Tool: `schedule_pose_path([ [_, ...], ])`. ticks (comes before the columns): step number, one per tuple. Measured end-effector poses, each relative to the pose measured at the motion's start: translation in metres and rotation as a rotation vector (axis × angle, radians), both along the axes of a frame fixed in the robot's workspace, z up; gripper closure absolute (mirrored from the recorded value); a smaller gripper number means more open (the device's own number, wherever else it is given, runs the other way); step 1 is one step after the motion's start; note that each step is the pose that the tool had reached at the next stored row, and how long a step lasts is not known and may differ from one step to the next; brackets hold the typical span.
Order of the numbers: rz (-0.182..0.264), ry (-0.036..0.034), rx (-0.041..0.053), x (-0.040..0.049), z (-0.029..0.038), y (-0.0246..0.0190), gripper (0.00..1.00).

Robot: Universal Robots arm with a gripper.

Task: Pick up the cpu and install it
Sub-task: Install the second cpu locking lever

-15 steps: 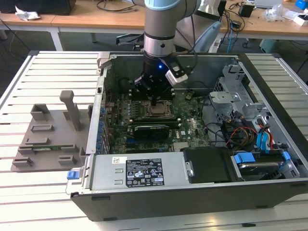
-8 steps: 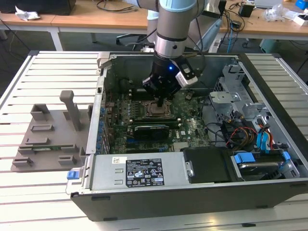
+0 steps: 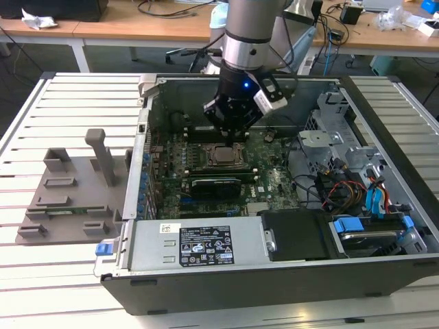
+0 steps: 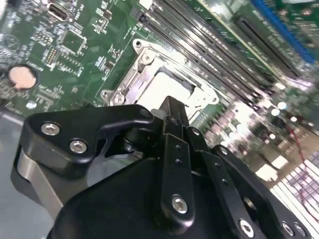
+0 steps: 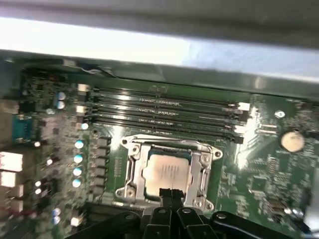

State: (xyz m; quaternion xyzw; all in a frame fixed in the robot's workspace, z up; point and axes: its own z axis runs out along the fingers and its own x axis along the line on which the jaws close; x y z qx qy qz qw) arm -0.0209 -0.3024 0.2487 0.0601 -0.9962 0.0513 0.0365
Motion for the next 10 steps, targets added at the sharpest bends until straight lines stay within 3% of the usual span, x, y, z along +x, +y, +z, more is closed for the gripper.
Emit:
schedule_pose_path([
  [2, 0.000, -0.0001, 0.0001, 0.0000, 0.0095, 0.0000, 0.89],
  [3, 0.000, 0.0000, 0.0001, 0.0000, 0.0112, 0.0000, 0.89],
  [10, 0.000, 0.0000, 0.0001, 0.0000, 0.0123, 0.0000, 0.89],
])
